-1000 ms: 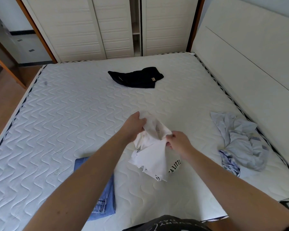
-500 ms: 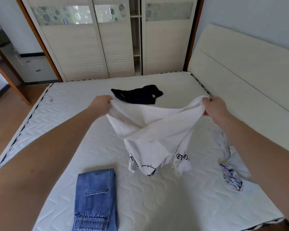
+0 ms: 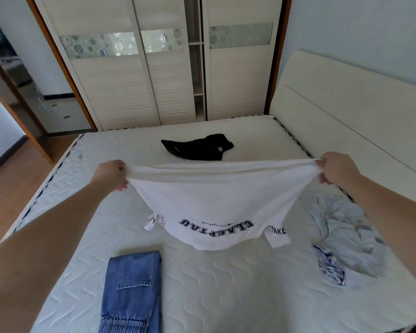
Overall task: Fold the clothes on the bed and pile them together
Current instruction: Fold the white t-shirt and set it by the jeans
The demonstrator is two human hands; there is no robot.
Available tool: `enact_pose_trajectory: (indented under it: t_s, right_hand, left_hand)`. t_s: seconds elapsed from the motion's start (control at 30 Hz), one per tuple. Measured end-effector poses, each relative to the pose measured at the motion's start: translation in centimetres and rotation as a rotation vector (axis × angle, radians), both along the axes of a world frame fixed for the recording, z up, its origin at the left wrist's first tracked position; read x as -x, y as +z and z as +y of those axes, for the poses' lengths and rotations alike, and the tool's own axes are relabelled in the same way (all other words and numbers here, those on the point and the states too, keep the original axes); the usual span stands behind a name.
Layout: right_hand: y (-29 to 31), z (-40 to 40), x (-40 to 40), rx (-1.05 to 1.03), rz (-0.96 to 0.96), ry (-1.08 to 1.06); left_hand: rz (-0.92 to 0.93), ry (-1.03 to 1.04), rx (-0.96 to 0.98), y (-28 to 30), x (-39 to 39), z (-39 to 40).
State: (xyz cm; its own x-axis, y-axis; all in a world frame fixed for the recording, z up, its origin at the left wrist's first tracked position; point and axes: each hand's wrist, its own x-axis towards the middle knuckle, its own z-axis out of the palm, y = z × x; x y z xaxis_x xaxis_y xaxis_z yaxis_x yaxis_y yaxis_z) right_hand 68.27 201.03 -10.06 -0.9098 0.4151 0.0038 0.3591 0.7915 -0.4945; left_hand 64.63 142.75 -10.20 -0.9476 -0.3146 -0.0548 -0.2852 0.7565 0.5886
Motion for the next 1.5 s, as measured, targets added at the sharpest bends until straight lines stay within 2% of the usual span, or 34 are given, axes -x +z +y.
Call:
enact_pose_trajectory:
  t_s: [0.07, 0.17, 0.3, 0.47, 0.57, 0.73, 0.83, 0.93, 1.17, 1.37, 1.43, 1.5]
  right_hand:
    - [-2.8, 0.1, -1.1, 0.274, -0.017, -0.009]
    - [-7.9, 0.2, -3.4, 0.465, -0.035, -0.030]
    - [-14.8, 0.3, -7.7, 0.635, -0.118, 0.027]
    - [-21.8, 1.1, -13.4, 0.896, -0.259, -0.094]
    - [-25.3, 2.5, -16.1, 0.867, -0.296, -0.137]
    - [-28.5, 5.0, -19.2, 0.889, -0.429, -0.285]
    - [-29.5, 6.4, -20.6, 0.901, -0.555, -0.413]
    - [-30.1, 7.2, -21.8, 0.896, -0.686, -0.456]
    - [-30.5, 5.8, -21.7, 1.040, -0.689, -0.515]
    - [-30.7, 3.4, -21.2, 0.940, -0.714, -0.439]
    - [-31.1, 3.3, -21.2, 0.905, -0.721, -0.454]
    - [-31.4, 3.5, -20.9, 0.989, -0.682, -0.552]
  left_hand:
    - [0.004, 0.043, -0.223, -2.5, -2.0, 1.7]
    - [0.012, 0.129, -0.492, -7.2, -5.5, 4.3]
    - [-0.070, 0.195, -0.591, -14.0, -10.8, 6.6]
    - [-0.284, 0.221, -0.763, -21.2, -17.7, 8.6]
    - [-0.351, 0.340, -0.770, -24.2, -21.2, 9.2]
    - [-0.398, 0.521, -0.530, -26.9, -25.3, 10.2]
    - [-0.440, 0.602, -0.599, -28.1, -26.8, 10.0]
    - [-0.499, 0.676, -0.753, -28.9, -28.0, 9.6]
    - [-0.624, 0.569, -0.862, -29.8, -27.8, 8.8]
    - [-0.738, 0.491, -0.857, -30.5, -25.1, 9.1]
    - [-0.755, 0.507, -0.856, -30.8, -24.4, 9.0]
    - [-0.743, 0.524, -0.888, -30.8, -22.9, 9.2]
